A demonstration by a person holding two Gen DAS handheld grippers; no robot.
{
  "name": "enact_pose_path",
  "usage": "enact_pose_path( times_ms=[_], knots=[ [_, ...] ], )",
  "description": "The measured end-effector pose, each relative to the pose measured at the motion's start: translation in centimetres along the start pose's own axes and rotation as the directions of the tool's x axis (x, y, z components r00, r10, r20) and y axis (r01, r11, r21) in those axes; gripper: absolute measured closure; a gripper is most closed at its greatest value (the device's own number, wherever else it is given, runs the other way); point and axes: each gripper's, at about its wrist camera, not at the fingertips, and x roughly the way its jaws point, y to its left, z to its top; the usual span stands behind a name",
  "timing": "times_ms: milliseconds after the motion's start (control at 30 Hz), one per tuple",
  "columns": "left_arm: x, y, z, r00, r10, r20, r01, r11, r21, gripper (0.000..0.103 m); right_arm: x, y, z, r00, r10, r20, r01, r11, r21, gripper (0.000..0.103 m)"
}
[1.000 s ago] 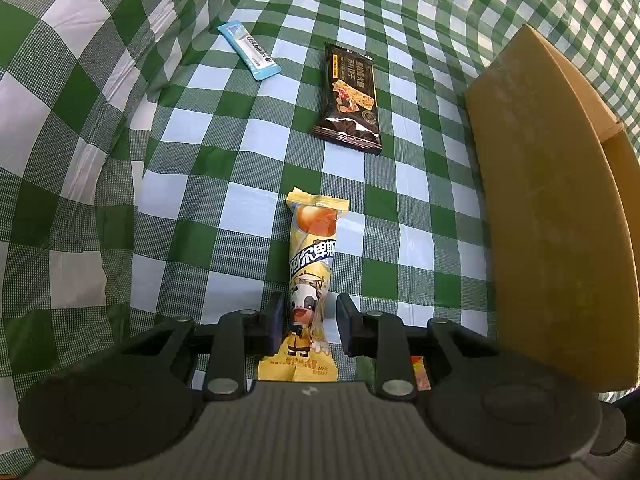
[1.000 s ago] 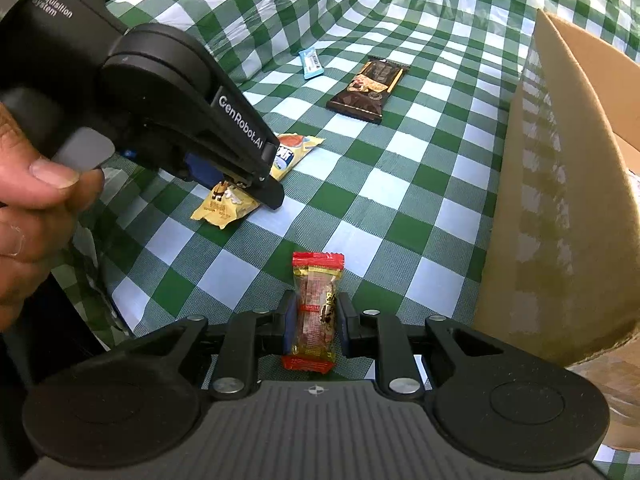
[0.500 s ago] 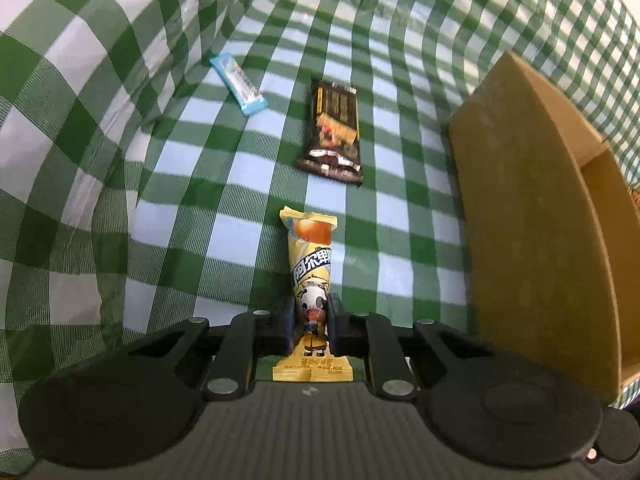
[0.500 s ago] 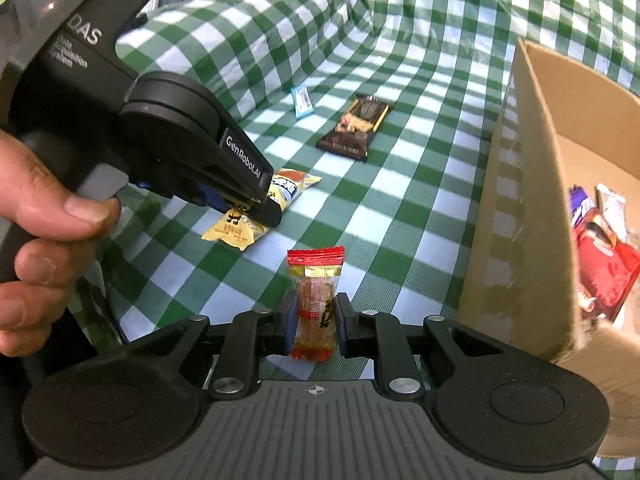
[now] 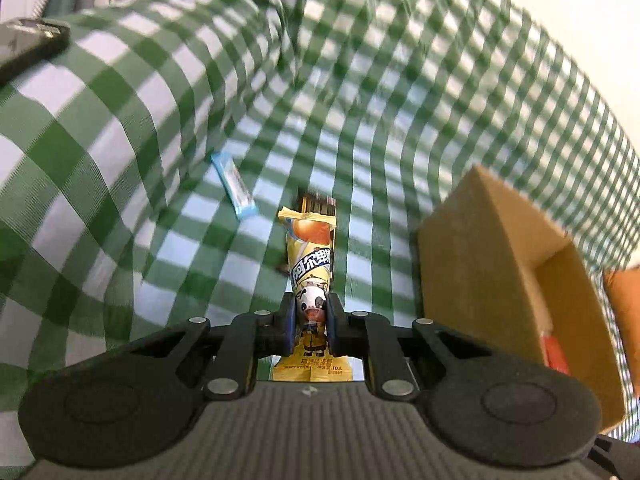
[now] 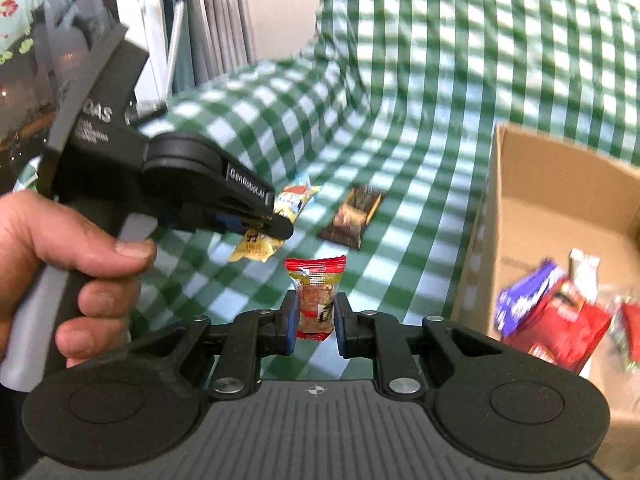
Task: Organize snacks
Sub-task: 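Carry the yellow stick pack with the left gripper while the right carries the red candy over the box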
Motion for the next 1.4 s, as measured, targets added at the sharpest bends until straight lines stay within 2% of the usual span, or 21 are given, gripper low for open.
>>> enact_pose_path(
  times_ms=[267, 400, 633, 767, 867, 1067, 1400],
  knots=[
    [-1.8, -0.8, 0.8, 0.992, -0.023, 0.121, 0.024, 1.0, -0.013, 0.087, -2.6, -1.1, 1.3, 0.988, -0.024, 0.153, 0.022, 1.0, 0.015, 0.083],
    [-2.4, -2.2, 1.1, 0.987, -0.042, 0.153, 0.043, 0.999, -0.007, 0.087, -3.3, -1.9, 1.6, 0.976, -0.064, 0.207, 0.056, 0.997, 0.045, 0.083],
    [-3.6, -4.8, 1.6, 0.975, -0.102, 0.195, 0.102, 0.995, 0.012, 0.087, -4.8, -3.9, 2.1, 0.935, -0.196, 0.297, 0.16, 0.977, 0.141, 0.083],
    [-4.1, -6.5, 1.6, 0.964, -0.155, 0.216, 0.152, 0.988, 0.033, 0.087, -4.7, -5.2, 2.5, 0.915, -0.26, 0.308, 0.206, 0.958, 0.198, 0.083],
    [-4.3, -8.0, 1.3, 0.956, -0.184, 0.23, 0.169, 0.982, 0.082, 0.087, -4.7, -6.2, 2.5, 0.902, -0.307, 0.304, 0.238, 0.941, 0.242, 0.083],
    [-4.0, -11.0, 1.0, 0.934, -0.268, 0.235, 0.24, 0.96, 0.143, 0.088, -5.4, -8.3, 2.1, 0.872, -0.39, 0.295, 0.297, 0.901, 0.315, 0.083],
    [-2.5, -15.7, -0.5, 0.906, -0.375, 0.197, 0.319, 0.911, 0.262, 0.088, -6.9, -11.9, 1.2, 0.788, -0.556, 0.264, 0.412, 0.796, 0.444, 0.083]
  ],
)
